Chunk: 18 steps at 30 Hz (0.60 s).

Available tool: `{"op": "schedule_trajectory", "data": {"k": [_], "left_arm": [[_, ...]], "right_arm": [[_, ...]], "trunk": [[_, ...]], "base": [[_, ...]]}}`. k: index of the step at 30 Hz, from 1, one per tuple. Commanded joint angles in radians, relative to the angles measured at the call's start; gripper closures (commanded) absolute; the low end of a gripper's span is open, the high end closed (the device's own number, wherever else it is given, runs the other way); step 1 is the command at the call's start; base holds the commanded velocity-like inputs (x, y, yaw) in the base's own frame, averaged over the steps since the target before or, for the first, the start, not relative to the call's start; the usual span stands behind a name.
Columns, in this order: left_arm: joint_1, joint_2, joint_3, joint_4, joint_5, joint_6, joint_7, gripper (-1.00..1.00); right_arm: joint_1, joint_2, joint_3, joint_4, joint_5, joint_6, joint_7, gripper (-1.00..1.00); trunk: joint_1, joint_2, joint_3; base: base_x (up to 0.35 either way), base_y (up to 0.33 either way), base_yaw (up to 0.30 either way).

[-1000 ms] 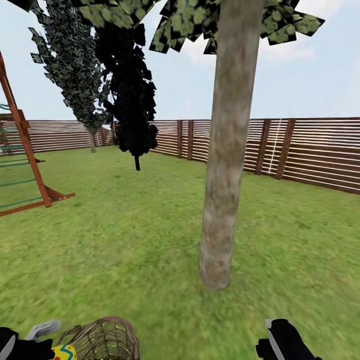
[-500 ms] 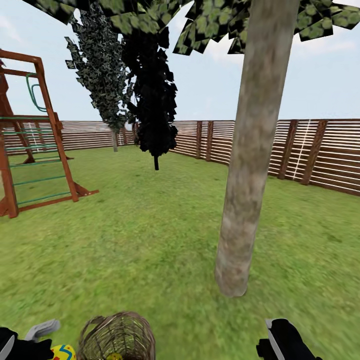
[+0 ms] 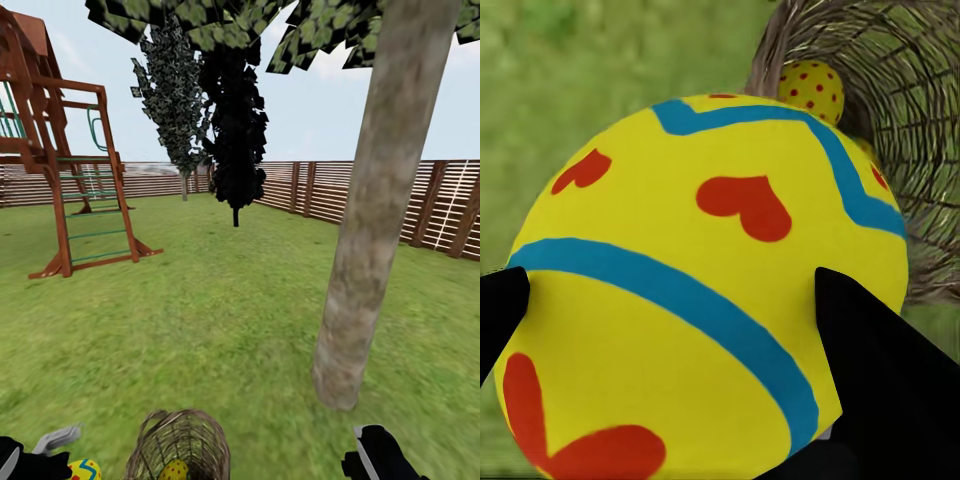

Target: Take the three Easter eggs out of the wicker basket on the lawn in the garden, then place them on the lawn next to a single tree (choose any tree) so that all three eggs are next to the same tree and none are left in the basket.

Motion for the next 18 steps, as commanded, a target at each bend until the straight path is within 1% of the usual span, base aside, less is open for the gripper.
{"op": "schedule_trajectory", "data": {"k": [1, 5, 6, 7, 9, 10, 13, 18], "left_arm": [[-0.001, 0.0, 0.003, 0.0, 0.001, 0.006, -0.002, 1.0], [-0.001, 0.006, 0.007, -0.002, 0.004, 0.005, -0.001, 1.0], [-0.001, 0.008, 0.013, -0.002, 0.004, 0.004, 0.0, 1.0], [-0.001, 0.011, 0.031, -0.002, 0.004, 0.004, -0.001, 1.0], [-0.001, 0.013, 0.088, -0.002, 0.003, 0.004, -0.005, 1.0], [-0.001, 0.012, 0.109, -0.002, 0.002, 0.005, -0.006, 1.0], [-0.001, 0.01, 0.12, -0.002, 0.0, 0.005, -0.005, 1.0], [-0.001, 0.009, 0.12, -0.002, 0.0, 0.005, -0.004, 1.0]], "right_arm": [[0.0, 0.0, 0.0, -0.001, 0.004, 0.005, 0.001, -1.0], [0.0, 0.0, 0.001, -0.001, 0.004, 0.004, 0.0, -1.0], [0.0, 0.0, 0.001, -0.001, 0.004, 0.004, 0.0, -1.0], [0.0, 0.0, 0.001, -0.001, 0.004, 0.004, 0.0, -1.0], [0.0, 0.001, 0.001, -0.001, 0.004, 0.004, 0.0, -1.0], [0.0, 0.001, 0.001, -0.001, 0.004, 0.004, 0.0, -1.0], [0.0, 0.001, 0.003, -0.001, 0.004, 0.004, 0.0, -1.0], [0.0, 0.001, 0.003, -0.001, 0.004, 0.004, 0.0, -1.0]], "trunk": [[0.0, -0.001, -0.001], [0.0, -0.001, -0.001], [0.0, -0.001, -0.001], [0.0, -0.001, -0.001], [0.0, -0.001, -0.001], [0.0, -0.001, -0.001], [0.0, -0.001, -0.001], [0.0, -0.001, -0.001]], "base": [[0.0, 0.0, 0.29], [0.0, 0.0, 0.29], [0.0, 0.0, 0.29], [0.0, 0.0, 0.29], [0.0, 0.0, 0.29], [0.0, 0.0, 0.29], [0.0, 0.0, 0.29], [0.0, 0.0, 0.29]]}}
